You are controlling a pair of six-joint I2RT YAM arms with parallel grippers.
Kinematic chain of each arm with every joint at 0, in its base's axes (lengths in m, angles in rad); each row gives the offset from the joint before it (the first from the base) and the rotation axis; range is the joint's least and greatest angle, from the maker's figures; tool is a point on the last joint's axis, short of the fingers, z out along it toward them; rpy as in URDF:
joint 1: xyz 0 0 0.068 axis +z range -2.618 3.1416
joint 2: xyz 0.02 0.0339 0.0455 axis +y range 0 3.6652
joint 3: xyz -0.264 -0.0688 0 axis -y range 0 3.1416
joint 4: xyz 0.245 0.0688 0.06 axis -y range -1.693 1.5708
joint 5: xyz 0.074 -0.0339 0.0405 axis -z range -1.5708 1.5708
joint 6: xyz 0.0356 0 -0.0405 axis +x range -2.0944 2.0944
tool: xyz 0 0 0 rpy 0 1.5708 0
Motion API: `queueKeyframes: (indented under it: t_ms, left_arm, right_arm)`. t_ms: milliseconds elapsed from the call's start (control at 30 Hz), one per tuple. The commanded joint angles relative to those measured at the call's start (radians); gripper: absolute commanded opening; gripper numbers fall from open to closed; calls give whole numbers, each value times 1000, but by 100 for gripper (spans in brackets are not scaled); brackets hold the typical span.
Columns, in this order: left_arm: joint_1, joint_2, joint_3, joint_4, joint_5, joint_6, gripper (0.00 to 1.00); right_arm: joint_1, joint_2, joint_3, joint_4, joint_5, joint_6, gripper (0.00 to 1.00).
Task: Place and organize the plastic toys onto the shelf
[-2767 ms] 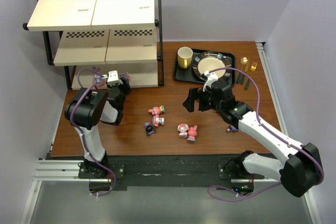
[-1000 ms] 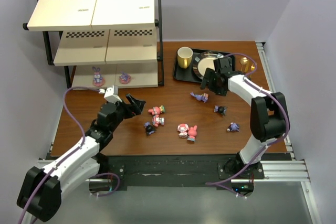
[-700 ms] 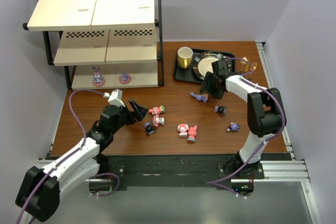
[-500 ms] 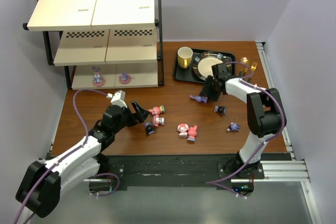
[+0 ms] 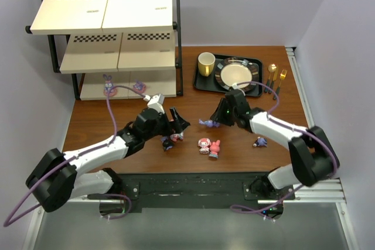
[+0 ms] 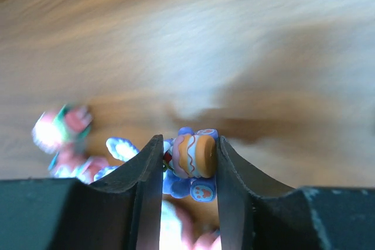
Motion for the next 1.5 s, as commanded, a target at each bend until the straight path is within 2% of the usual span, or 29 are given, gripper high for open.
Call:
queueKeyframes:
  t_ms: [0,233,567,667,767,800,933,1033,1067,1133,1167,1233,1267,1367,1467]
  left_arm:
    - [-51,56,106,51,-36,-122,88]
    - [-137,121,150,51,-165,-208,82]
    - [-172,254,214,132,-162,-258,60]
    - [-178,276,219,166,-158,-278,47]
    - [-189,293,236,180,-152,-281,28]
    - [-192,296,237,184,-149,-279,18]
    - [-197,293,229,220,-161,-253,0]
    - [-200,290,225,244,-172,-195,0]
    - [-200,287,226,250,-176,-143,0]
    - [-198,270,226,249,-184,-68,0]
    - [-200,261,232,229,-193,19,0]
    - [-195,228,240,198,-213,118,0]
    - [-189,218,252,157,-218,215,0]
    - [-162,166,269,54,-236,381,0]
    - [-81,107,281,1,-126,494,0]
  right_arm:
    - [111,-169,-93,141,247,115,0]
    - [259,-344,-200,185,456,223,0]
    - [306,-407,-235,205,501,210,0]
    - [310,-422,-251,221,504,202,0]
    - [311,-428,-263,233,498,194,0]
    - [311,-430,-269,236,493,191,0]
    - [313,-439,-287,254,483,185,1]
    - [314,-433,-297,280,457,167,13]
    - [313,-431,-295,290,444,158,28]
    - [314,-427,-278,284,426,118,44]
    - [313,-428,-269,270,409,96,58]
    - [313,-437,-240,245,400,28,66]
    - [314,-440,-231,213,403,6,71]
    - [314,-457,-199,196,386,-101,79]
    - [314,-469,-202,271,280,-261,84]
